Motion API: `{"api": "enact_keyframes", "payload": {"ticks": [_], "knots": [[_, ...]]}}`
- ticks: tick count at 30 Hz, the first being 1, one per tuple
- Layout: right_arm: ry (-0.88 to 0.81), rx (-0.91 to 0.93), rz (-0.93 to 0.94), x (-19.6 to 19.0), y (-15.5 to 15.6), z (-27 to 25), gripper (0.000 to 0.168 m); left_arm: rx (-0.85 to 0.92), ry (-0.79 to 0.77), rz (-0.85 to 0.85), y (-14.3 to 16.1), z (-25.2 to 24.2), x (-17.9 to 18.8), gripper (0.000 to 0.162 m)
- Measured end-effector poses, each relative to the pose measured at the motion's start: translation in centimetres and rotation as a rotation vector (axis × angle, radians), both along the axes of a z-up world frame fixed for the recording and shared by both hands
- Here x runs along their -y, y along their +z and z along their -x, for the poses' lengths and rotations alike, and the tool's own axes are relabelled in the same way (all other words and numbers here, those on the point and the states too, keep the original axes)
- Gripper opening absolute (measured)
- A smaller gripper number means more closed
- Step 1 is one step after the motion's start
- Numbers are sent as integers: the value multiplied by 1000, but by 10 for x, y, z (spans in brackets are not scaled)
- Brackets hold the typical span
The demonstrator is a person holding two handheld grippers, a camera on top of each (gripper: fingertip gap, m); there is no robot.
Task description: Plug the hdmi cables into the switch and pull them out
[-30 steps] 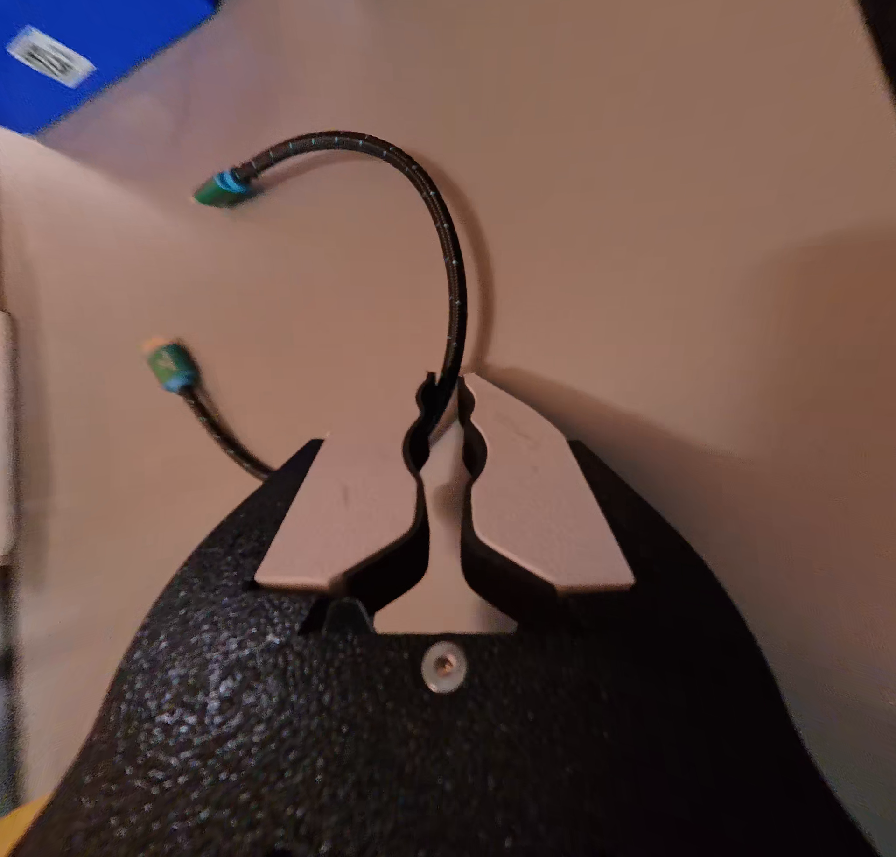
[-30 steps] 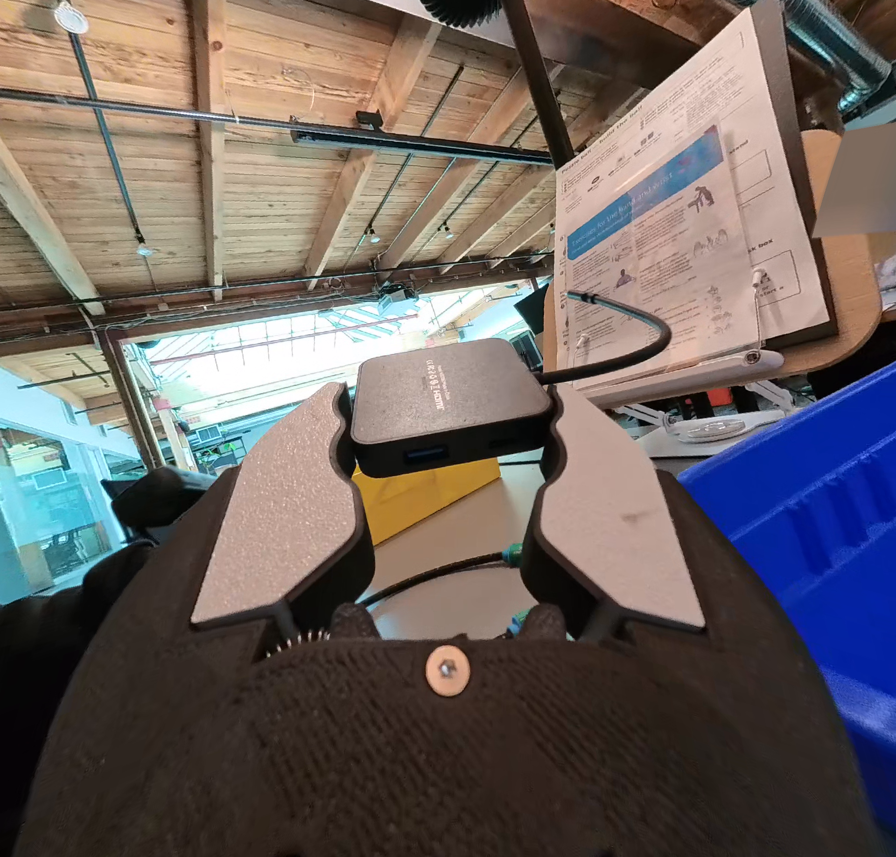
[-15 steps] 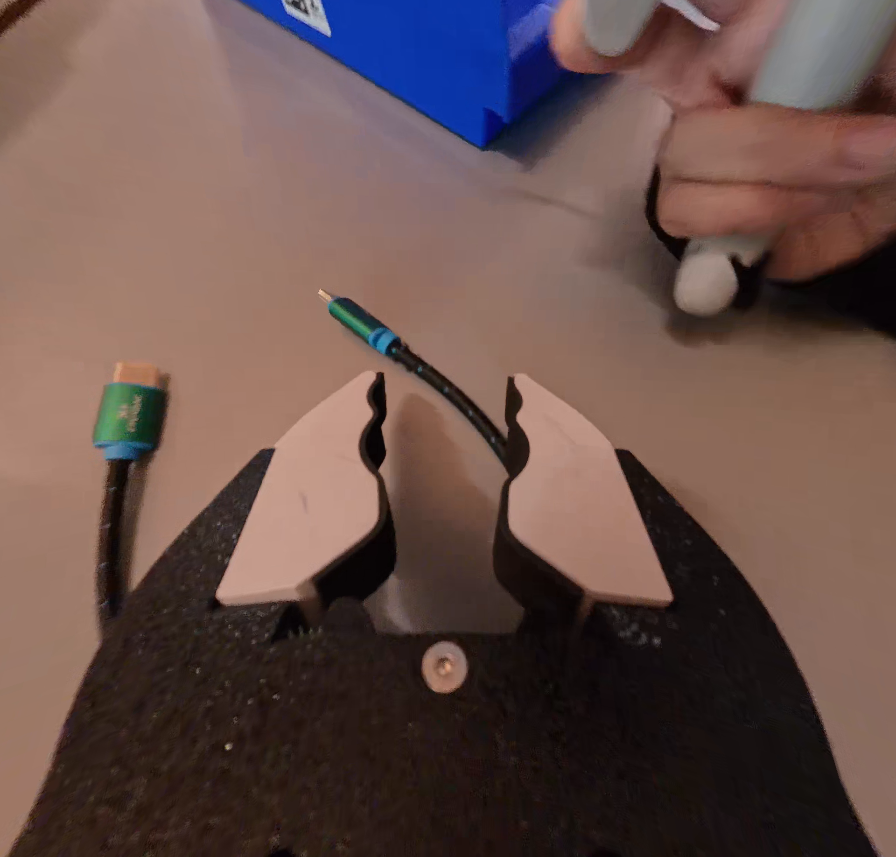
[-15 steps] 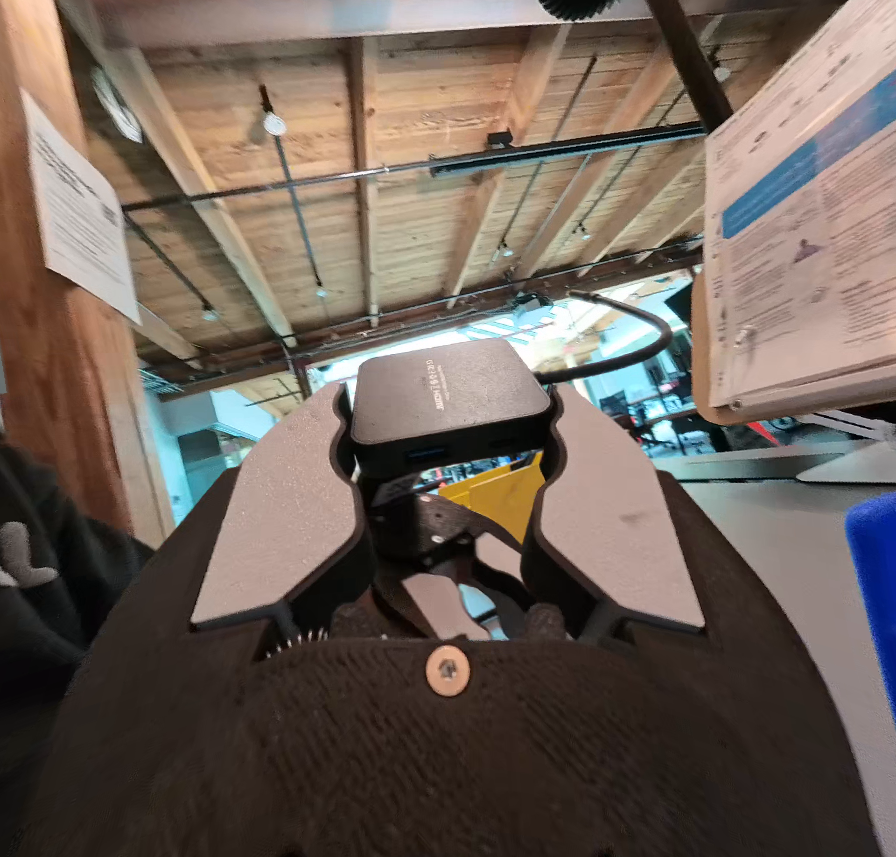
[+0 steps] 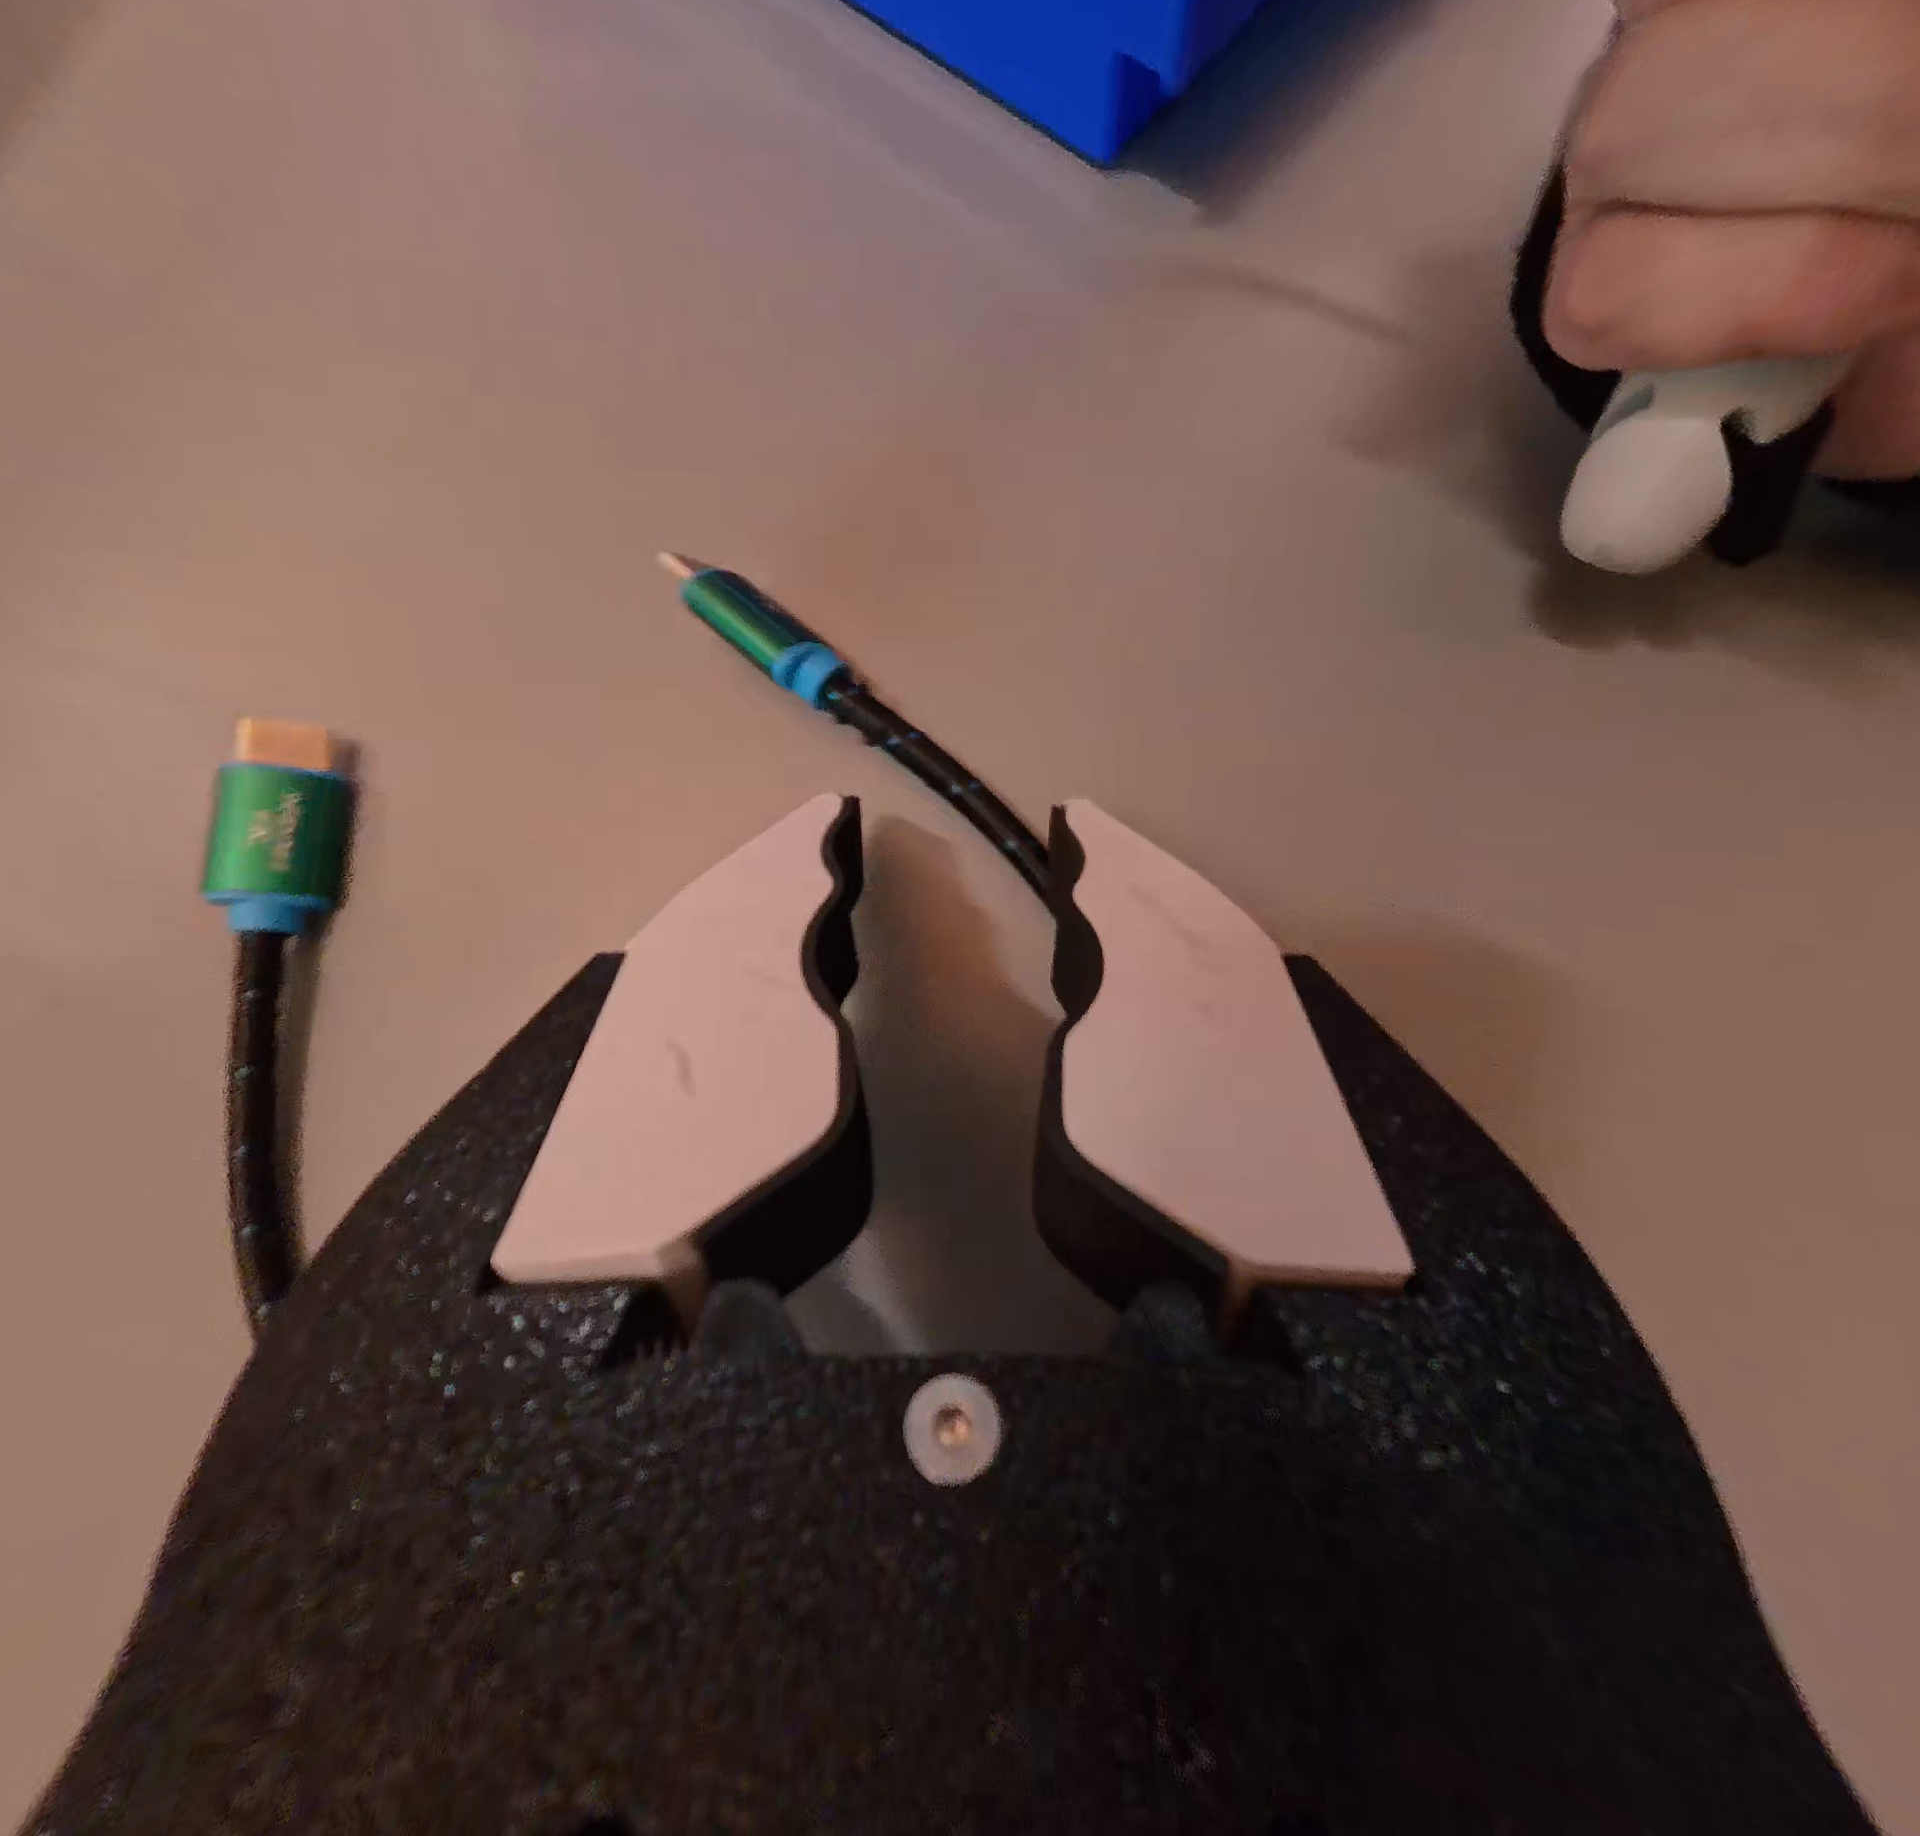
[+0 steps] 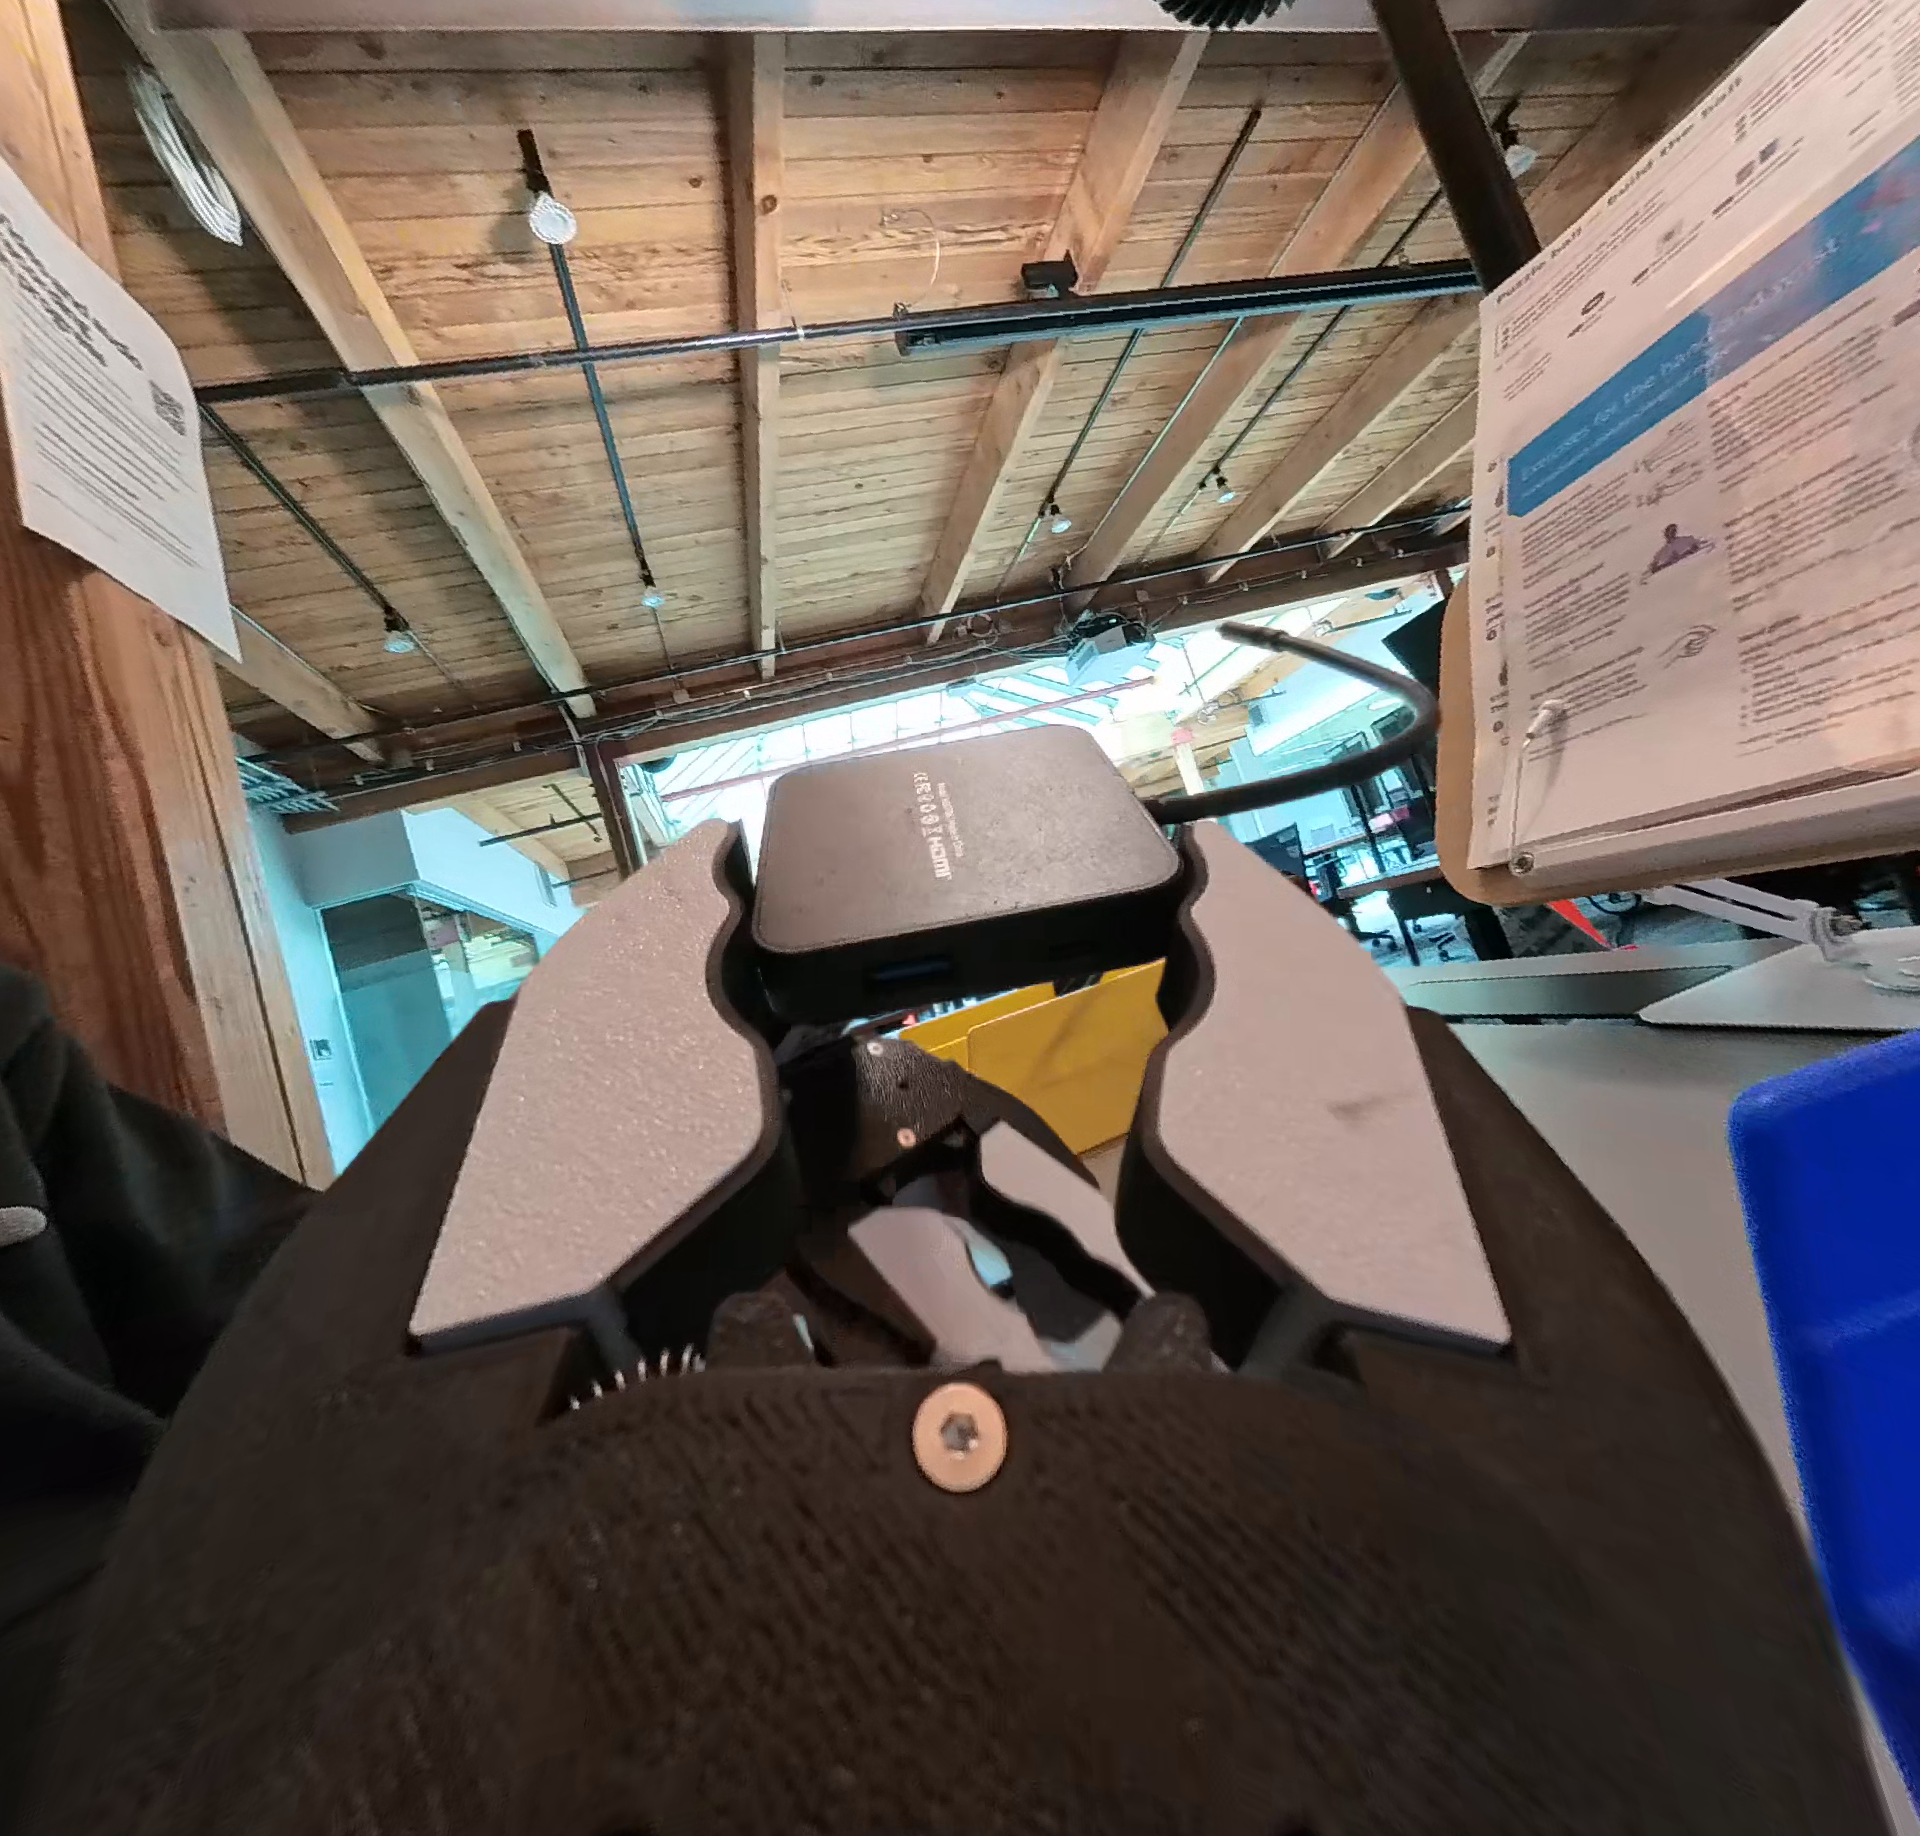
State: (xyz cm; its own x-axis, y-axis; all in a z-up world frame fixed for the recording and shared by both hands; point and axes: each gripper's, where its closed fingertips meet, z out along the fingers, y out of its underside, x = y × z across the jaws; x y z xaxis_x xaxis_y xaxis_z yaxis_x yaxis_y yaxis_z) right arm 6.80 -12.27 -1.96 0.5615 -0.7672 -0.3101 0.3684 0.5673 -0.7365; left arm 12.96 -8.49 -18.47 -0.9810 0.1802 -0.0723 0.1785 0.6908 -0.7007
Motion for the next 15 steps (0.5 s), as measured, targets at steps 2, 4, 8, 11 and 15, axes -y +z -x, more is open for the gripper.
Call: {"api": "enact_keyframes", "payload": {"ticks": [2,4,8,11,15], "knots": [[-1,-4,-12,2,0,-1,77,-15,71,56,14,-24,-2,33],[1,-12,-22,3,-1,-2,77,-1,133,61,23,-54,-8,33],[6,-19,-12,0,-2,-3,77,76,125,-31,18,-100,-18,35],[9,-25,-1,-2,-3,-4,77,151,58,-43,8,-125,-11,35],[18,-29,2,-4,-4,-5,77,73,83,-108,-4,-144,-8,37]]}}
